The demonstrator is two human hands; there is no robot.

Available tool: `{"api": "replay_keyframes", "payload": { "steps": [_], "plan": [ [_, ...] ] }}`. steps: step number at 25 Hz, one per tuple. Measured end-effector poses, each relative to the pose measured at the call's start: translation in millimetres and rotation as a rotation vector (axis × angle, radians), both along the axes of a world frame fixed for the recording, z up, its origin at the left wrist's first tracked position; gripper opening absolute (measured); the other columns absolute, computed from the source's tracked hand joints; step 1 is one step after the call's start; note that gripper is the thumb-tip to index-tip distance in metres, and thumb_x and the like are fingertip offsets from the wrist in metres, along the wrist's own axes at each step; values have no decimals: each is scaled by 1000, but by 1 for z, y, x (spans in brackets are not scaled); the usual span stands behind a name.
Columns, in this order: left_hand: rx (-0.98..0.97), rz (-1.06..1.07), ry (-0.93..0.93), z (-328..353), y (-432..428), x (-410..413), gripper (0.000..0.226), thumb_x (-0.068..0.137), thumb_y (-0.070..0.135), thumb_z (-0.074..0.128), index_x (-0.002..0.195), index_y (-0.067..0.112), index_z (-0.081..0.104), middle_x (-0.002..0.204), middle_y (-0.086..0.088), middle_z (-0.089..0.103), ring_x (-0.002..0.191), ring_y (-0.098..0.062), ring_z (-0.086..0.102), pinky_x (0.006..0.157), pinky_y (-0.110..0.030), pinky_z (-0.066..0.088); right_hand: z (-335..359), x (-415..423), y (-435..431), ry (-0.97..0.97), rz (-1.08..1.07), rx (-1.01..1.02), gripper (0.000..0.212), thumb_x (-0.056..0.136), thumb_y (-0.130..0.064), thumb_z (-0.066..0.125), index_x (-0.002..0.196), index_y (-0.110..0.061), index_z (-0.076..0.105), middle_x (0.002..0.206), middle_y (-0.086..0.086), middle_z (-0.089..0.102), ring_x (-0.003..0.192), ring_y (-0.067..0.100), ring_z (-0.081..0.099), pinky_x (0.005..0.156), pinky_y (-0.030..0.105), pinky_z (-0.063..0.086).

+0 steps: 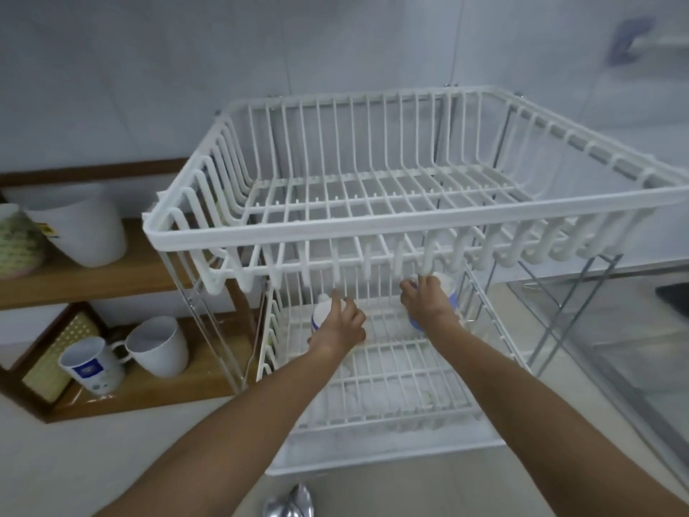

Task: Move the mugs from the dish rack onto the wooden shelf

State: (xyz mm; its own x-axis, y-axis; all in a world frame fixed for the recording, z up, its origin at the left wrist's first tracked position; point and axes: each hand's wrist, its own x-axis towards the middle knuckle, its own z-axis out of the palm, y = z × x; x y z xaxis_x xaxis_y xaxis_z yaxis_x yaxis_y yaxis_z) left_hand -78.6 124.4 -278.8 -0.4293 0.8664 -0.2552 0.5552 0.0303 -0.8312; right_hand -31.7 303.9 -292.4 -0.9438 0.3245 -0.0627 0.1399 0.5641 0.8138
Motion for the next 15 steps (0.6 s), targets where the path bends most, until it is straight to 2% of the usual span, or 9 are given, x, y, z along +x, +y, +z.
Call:
{"api": "replay_keyframes", "payload": {
  "steps": [2,4,7,10,12,15],
  "plan": [
    [79,19,-44,-2,-4,0,77,80,5,73,143,20,31,145,-17,27,135,-44,25,108,-66,21,-4,-1,1,-61,38,109,64,88,-28,67,142,-17,33,137,5,33,120,32,44,97,43,41],
    [156,36,-87,-4,-12,0,76,79,5,73,141,18,31,142,-18,29,132,-45,28,109,-65,21,4,-1,4,-61,36,95,61,86,-28,67,139,-16,37,136,6,36,118,32,48,98,46,40],
    [315,60,-174,-3,-29,6,74,80,2,68,140,15,27,142,-20,29,128,-46,31,109,-63,20,27,11,2,87,-65,-134,65,82,-25,70,136,-15,37,135,6,42,111,31,57,87,36,45],
    [537,150,-413,19,-47,24,79,78,3,68,142,16,24,143,-20,32,122,-44,38,106,-57,29,40,45,-9,248,-169,-398,86,67,-42,79,132,-12,32,130,4,48,106,28,60,86,34,44],
    [741,169,-595,34,-62,41,88,70,26,76,143,22,27,138,-13,38,116,-38,45,97,-48,41,42,72,-18,447,-281,-709,85,61,-51,80,124,-14,37,122,3,55,105,28,61,84,35,44],
    [1136,189,-1018,44,-103,73,100,57,52,77,141,30,28,133,0,41,116,-24,46,92,-38,46,36,109,-42,909,-307,-1437,73,56,-40,87,111,-14,46,101,1,63,93,26,64,75,36,51]
  ]
}}
